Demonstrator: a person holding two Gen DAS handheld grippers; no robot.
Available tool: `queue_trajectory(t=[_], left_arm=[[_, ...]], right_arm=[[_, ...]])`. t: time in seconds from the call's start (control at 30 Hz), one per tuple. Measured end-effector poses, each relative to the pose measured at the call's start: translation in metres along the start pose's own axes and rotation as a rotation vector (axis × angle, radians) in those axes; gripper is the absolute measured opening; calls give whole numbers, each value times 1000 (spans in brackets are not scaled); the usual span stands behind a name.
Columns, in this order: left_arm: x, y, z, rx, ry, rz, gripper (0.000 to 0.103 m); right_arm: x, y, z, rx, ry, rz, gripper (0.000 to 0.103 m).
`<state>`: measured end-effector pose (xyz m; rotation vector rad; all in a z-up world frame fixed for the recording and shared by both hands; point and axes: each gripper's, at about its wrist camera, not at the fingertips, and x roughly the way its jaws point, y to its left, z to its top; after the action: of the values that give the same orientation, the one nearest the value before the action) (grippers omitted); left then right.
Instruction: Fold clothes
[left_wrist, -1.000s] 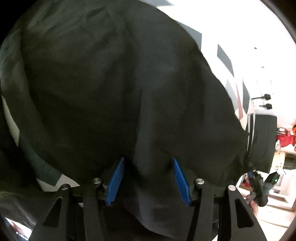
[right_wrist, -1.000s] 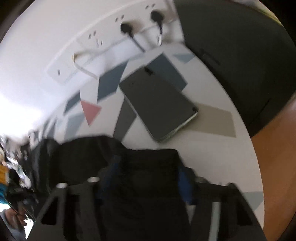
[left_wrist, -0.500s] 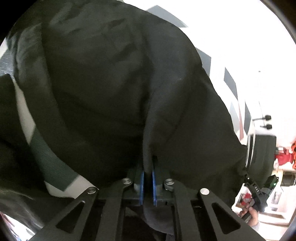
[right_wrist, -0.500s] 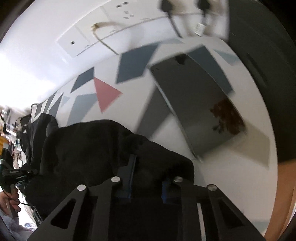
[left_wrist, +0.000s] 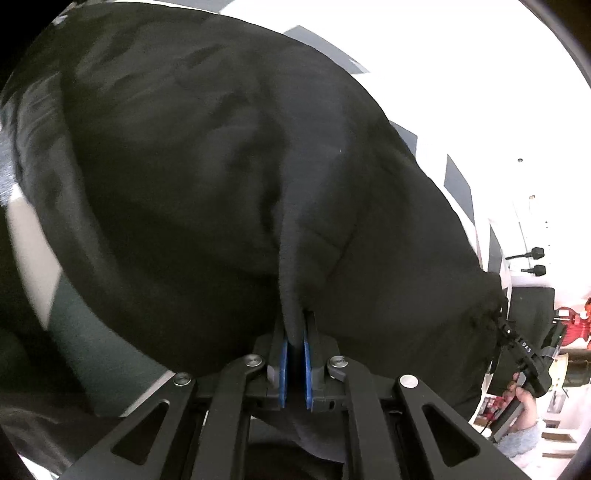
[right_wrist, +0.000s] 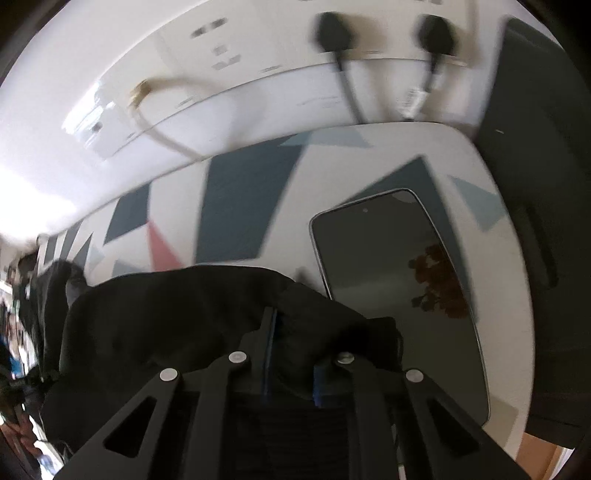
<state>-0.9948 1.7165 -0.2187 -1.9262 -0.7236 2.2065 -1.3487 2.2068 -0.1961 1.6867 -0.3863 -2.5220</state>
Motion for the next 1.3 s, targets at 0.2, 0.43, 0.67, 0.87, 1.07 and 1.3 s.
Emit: queue_trajectory(t=[0.2, 0.43, 0.67, 0.87, 1.07, 1.3], left_arm=[[14, -15, 3, -17, 21, -74, 6], [18, -28, 6, 50, 3, -87, 10], [6, -26, 8, 70, 80, -68, 24], [-29, -17, 7, 78, 54, -95, 27], [-38, 4, -12, 106, 101, -21, 33], [-35, 40, -48, 78, 153, 4, 32]], right_arm=[[-11, -28, 8, 83, -48, -63, 13], [-58, -35, 30, 89, -235, -45, 9], [-54, -26, 19, -22, -116, -65, 72], [-111, -31, -23, 87, -183, 42, 76], [-85, 52, -91, -37, -74, 90, 77], [-15, 123, -161, -211, 127, -10, 77]])
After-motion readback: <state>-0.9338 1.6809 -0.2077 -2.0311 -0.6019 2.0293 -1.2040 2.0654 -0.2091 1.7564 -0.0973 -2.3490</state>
